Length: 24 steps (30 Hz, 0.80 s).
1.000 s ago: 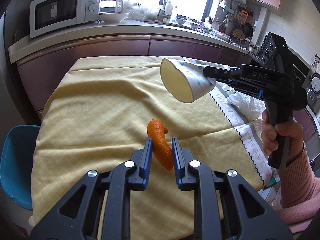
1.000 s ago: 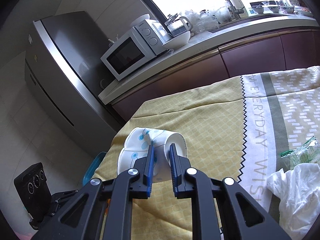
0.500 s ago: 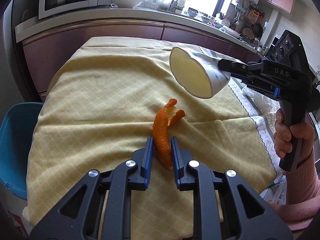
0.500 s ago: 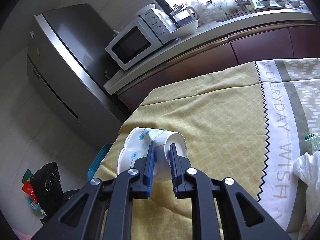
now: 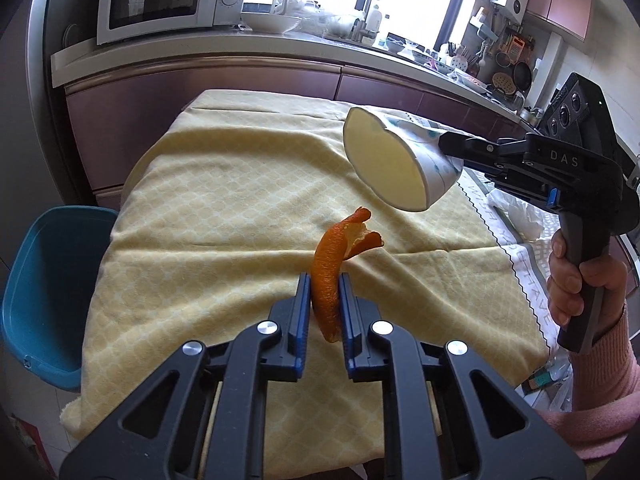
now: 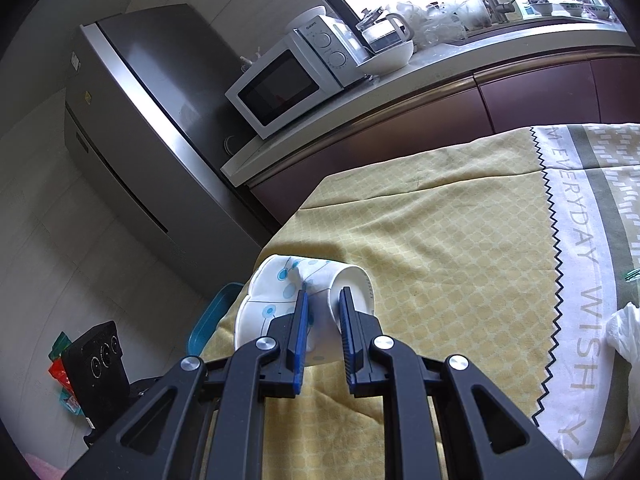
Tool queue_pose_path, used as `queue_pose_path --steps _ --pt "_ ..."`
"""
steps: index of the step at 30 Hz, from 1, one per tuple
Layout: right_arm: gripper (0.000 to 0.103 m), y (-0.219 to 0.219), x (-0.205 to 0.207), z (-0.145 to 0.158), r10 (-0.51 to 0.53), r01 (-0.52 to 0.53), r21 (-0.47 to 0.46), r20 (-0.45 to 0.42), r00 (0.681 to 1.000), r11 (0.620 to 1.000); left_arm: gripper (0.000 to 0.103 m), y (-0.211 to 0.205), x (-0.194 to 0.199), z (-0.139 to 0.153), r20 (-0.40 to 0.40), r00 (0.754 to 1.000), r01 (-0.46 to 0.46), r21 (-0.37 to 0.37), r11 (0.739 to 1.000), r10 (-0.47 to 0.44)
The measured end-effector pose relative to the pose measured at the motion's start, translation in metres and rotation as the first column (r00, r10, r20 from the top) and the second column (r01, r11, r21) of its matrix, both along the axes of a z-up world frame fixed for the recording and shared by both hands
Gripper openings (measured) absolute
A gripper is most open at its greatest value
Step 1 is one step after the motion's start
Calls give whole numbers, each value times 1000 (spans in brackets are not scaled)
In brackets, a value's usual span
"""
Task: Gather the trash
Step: 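Lift the paper cup with the right tool while the left tool grasps another orange peel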
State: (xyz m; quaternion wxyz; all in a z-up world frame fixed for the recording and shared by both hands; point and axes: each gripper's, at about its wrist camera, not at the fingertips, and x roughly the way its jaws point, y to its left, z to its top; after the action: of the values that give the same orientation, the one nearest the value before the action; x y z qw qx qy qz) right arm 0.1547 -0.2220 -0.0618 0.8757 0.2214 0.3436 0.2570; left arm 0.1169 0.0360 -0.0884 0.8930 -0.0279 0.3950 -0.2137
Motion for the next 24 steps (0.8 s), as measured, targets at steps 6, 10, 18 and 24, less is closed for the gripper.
queue_pose_path --steps 6,10,18,24 --pt "14 15 0 2 31 -31 0 3 1000 1000 14 18 -7 7 19 999 -35 -1 999 35" --pt "14 27 0 3 56 -56 3 3 998 998 14 33 -11 9 25 998 -61 1 998 61" --pt "14 51 3 4 104 -104 7 4 995 995 14 61 -17 14 38 992 -117 4 993 117" --pt "14 68 7 6 133 -133 10 5 991 991 14 79 -20 17 48 987 -156 -1 988 156"
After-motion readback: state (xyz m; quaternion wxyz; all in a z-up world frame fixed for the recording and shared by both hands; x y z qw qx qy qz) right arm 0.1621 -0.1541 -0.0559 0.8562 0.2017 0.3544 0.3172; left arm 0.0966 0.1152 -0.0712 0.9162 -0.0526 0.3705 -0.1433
